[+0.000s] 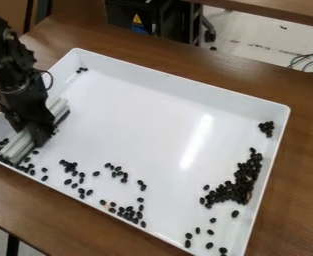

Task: Sweep into pile

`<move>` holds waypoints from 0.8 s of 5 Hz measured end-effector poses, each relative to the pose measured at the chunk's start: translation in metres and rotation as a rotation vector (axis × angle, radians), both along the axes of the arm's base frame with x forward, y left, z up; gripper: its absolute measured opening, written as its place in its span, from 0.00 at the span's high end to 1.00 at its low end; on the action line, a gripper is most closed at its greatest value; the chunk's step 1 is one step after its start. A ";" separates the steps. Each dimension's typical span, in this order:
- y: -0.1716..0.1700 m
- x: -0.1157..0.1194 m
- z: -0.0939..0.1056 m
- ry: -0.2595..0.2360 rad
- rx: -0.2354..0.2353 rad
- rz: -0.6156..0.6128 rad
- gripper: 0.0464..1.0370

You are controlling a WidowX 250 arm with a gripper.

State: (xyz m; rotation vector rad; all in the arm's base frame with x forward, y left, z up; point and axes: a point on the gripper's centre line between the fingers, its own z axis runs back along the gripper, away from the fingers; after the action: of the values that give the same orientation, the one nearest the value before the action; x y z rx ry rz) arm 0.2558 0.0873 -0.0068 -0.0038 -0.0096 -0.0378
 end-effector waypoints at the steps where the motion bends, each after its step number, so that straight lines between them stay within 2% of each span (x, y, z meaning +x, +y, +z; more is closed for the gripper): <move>1: -0.050 -0.004 -0.001 -0.041 -0.058 -0.017 0.68; 2: -0.088 -0.003 -0.007 -0.025 -0.071 -0.014 0.68; 3: -0.112 0.001 -0.010 -0.044 -0.081 0.007 0.68; 4: -0.166 0.011 -0.011 -0.051 -0.100 -0.047 0.68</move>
State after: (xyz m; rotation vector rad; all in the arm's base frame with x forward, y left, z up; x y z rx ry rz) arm 0.2663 -0.0790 -0.0174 -0.1032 -0.0623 -0.0848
